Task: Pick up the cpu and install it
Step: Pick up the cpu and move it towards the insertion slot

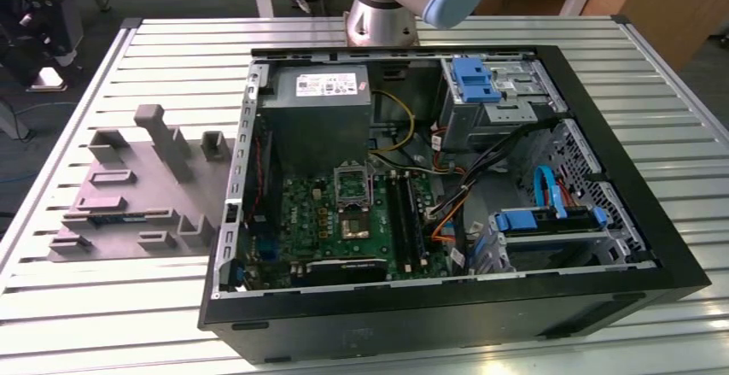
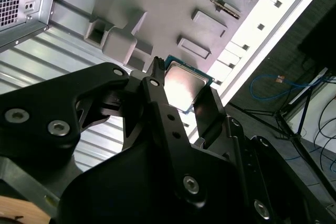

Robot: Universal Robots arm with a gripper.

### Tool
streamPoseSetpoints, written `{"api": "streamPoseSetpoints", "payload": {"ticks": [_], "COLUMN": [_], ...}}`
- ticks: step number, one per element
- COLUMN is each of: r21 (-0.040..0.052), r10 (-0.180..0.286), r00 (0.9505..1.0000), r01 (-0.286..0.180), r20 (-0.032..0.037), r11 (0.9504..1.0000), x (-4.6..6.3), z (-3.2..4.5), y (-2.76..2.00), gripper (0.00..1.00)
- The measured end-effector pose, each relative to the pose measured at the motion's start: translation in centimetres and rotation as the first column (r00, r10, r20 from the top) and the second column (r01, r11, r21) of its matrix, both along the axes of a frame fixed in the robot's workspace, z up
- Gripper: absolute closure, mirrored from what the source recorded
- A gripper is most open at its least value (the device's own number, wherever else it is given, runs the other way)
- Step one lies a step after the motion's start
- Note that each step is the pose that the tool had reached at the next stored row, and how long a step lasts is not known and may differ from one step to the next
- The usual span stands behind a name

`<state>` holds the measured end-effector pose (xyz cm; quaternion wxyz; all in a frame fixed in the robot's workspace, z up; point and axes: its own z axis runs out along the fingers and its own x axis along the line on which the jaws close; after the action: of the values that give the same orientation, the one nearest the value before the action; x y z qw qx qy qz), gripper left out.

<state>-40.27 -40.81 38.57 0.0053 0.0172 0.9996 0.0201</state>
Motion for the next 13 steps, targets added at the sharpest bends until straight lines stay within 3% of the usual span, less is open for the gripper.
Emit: {"api": "streamPoseSetpoints", "payload": {"ticks": [13], "r21": [0.0], "r10": [0.0], "r00": [1.0], "r01": [0.0], "r20": [0.0001], "r11": [1.0], "x": [0.59], "z": [0.0], "y": [0.0], "gripper": [0.53]}}
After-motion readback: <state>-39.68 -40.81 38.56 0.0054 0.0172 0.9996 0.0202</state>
